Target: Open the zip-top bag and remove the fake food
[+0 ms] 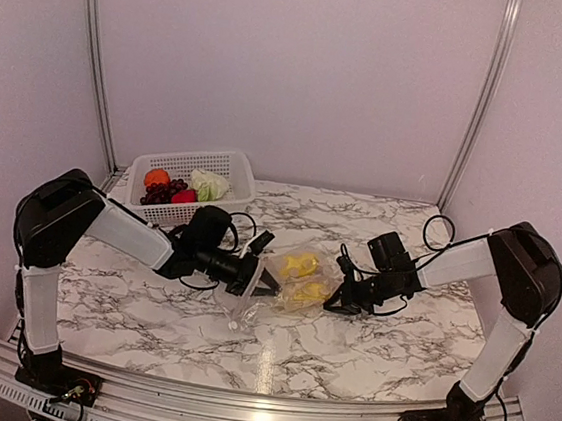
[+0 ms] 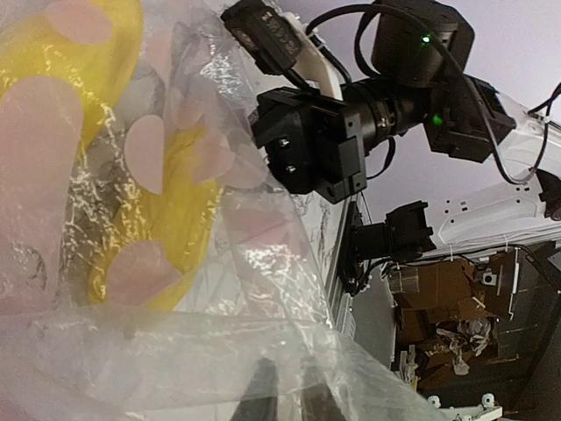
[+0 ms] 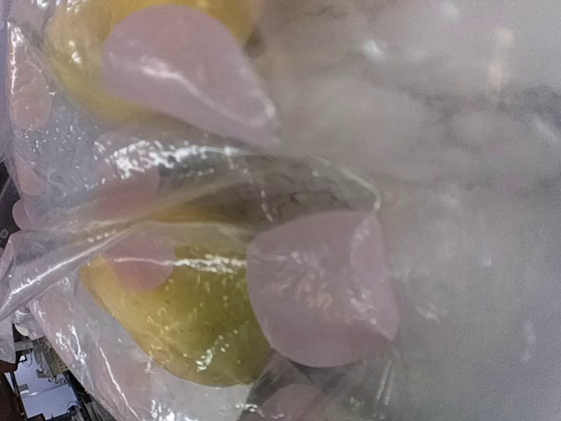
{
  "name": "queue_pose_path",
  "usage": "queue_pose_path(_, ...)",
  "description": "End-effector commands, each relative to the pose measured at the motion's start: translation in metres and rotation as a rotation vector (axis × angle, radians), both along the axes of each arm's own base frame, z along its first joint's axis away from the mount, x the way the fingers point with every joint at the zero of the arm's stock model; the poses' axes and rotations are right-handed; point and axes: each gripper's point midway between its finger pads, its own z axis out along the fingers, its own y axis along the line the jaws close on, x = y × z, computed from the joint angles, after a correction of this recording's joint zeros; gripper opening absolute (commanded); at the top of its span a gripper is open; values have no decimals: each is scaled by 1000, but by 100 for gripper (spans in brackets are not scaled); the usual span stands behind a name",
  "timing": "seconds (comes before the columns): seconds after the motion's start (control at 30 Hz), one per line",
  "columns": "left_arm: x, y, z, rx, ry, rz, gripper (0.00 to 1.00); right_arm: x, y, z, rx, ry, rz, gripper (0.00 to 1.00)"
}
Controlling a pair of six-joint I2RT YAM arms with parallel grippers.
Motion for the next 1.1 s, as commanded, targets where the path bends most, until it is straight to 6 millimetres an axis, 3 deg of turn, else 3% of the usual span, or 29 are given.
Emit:
queue_pose_path(0.0,-13,12,57,-128,-102,-37,8,-18,-11,-16,-74,47,3,0)
queue_pose_path(0.17,-3,41,56,-110,-120,66,0,-23,-15,-17,-74,54,-16,0)
queue_pose_path(0.3,14,55,40,-14,-163,165,0,-24,-9,-6,-32,35,3,0)
queue_pose_path(0.4,27,63,21,111,-212,214,18,-27,0,9,29,19,39,0)
queue_pose_path(0.47,30,66,9,163,-238,205,25,-28,1,18,45,7,50,10)
queue_pose_path(0.6,34,67,-15,210,-277,192,29,-31,-4,32,42,-12,47,36)
queue_pose_path(0.7,33,63,-17,160,-356,181,31,-30,-13,37,30,-13,22,49)
queue_pose_path(0.9,25,62,-17,122,-533,132,40,-7,-38,35,-7,-16,-74,54)
queue_pose_path(1.07,15,56,-26,136,-632,62,44,8,-26,28,-9,1,-68,52)
